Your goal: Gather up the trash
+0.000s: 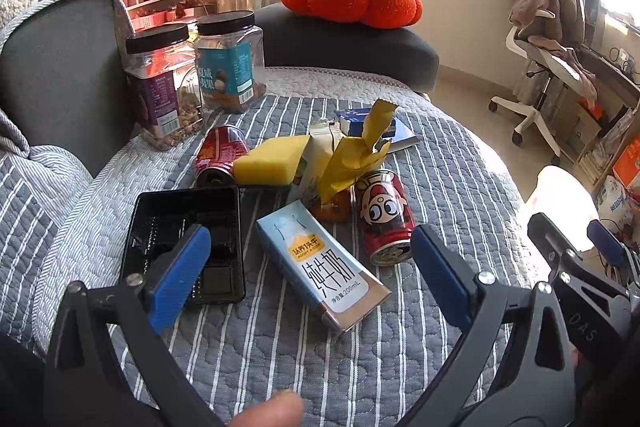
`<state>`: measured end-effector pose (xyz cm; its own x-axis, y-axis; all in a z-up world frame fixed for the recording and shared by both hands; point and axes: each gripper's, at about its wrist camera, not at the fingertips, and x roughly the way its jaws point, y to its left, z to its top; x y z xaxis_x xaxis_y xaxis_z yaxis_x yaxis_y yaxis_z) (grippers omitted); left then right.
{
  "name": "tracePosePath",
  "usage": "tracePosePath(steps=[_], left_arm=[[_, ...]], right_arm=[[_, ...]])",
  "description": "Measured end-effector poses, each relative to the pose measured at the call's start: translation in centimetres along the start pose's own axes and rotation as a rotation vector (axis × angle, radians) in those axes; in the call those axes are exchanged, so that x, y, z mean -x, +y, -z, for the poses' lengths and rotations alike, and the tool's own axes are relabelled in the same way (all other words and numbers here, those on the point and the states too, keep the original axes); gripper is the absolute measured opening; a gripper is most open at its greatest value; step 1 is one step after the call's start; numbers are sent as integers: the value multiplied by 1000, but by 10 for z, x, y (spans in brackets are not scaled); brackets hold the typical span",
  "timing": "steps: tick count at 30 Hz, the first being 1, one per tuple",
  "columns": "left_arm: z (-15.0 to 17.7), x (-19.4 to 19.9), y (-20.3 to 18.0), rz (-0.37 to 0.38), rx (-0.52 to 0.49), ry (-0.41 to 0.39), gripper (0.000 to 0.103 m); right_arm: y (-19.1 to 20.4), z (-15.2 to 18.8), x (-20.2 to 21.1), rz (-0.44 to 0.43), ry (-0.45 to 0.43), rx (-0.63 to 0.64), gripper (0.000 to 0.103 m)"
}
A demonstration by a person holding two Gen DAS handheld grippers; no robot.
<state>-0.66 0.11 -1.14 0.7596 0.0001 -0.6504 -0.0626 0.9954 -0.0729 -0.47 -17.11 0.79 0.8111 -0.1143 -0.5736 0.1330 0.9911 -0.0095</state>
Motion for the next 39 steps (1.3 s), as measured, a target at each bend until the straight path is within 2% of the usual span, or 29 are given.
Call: tracePosePath(steps=[6,19,28,30,34,36,39], left_arm=[[-6,-2,-3,0,12,20,100],[-3,-3,-1,3,14,-20,100],[-3,-3,0,47,68,-50,100],[-3,-4,0,42,65,-27,100],[-14,-8,-2,33,37,18,100],[-23,-11,-3,-7,-7,22,100],[-42,-18,-2,-13,-51,25,100]], right_arm=[[4,5,-1,-2,1,3,103],[4,6,-4,-2,4,2,103],[4,7,-4,-1,-6,3,103],[4,7,-5,-2,-2,0,103],[2,-1,-7,-22,50,-21,103],[0,-12,-9,-47,87,-38,103],[-1,-29,-15,-87,148,-65,103]])
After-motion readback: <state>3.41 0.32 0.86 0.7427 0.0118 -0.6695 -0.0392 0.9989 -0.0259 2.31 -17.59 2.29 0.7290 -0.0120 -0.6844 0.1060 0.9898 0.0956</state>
